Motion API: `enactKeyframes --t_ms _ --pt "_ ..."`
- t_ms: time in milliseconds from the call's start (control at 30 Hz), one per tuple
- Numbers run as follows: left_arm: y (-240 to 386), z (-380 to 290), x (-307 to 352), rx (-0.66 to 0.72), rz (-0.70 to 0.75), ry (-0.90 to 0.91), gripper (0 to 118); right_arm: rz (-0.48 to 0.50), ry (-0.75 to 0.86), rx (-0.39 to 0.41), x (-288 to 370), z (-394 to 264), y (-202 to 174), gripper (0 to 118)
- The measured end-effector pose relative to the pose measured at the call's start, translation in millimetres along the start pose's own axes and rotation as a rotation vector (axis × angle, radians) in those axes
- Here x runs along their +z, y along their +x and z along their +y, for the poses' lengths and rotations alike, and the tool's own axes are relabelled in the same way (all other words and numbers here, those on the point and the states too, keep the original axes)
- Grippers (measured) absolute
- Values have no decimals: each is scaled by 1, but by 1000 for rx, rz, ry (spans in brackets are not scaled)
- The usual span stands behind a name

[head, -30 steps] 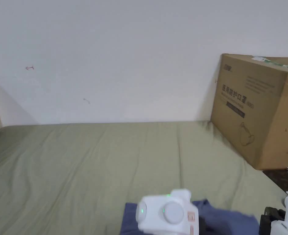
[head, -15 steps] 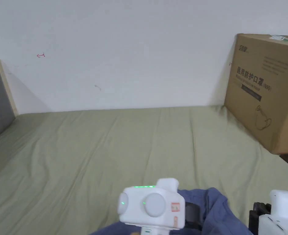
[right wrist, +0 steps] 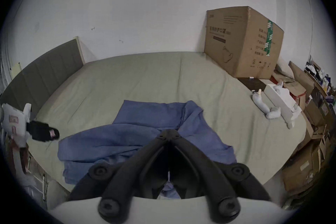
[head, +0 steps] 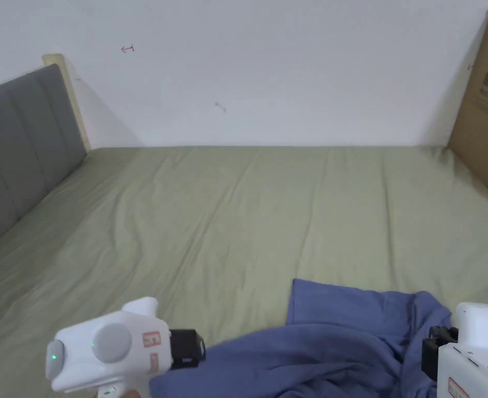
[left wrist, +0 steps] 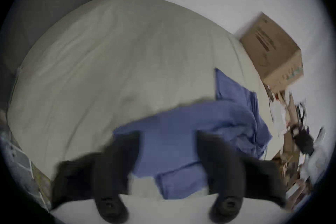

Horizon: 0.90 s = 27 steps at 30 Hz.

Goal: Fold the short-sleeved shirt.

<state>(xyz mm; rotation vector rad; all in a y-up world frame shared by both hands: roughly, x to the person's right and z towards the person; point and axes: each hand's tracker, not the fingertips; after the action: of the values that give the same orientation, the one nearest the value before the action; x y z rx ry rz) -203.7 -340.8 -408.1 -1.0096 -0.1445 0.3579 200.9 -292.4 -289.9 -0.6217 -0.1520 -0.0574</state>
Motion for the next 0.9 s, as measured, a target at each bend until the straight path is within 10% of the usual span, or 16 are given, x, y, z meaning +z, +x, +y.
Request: enactKeyframes --t_ms 233,300,333,367,700,800,900 --pt "-28 19 -56 56 101 -170 93 35 -39 57 -16 -5 -23 0" --pt "-23 3 -80 69 130 -264 54 36 -55 88 -20 -8 -29 0" --pt "-19 -9 -86 58 108 -273 12 39 -59 104 -21 -10 -31 0" --pt "-13 -20 -88 36 89 -245 4 35 -57 116 -22 -11 -33 0" --pt "-8 -3 -54 23 145 -168 3 60 -74 150 -36 -1 -17 0" --pt "-1 4 -35 -16 112 -122 3 133 -67 49 -58 27 6 0" --pt "7 12 -20 -66 99 -82 3 211 -191 46 -111 67 26 91"
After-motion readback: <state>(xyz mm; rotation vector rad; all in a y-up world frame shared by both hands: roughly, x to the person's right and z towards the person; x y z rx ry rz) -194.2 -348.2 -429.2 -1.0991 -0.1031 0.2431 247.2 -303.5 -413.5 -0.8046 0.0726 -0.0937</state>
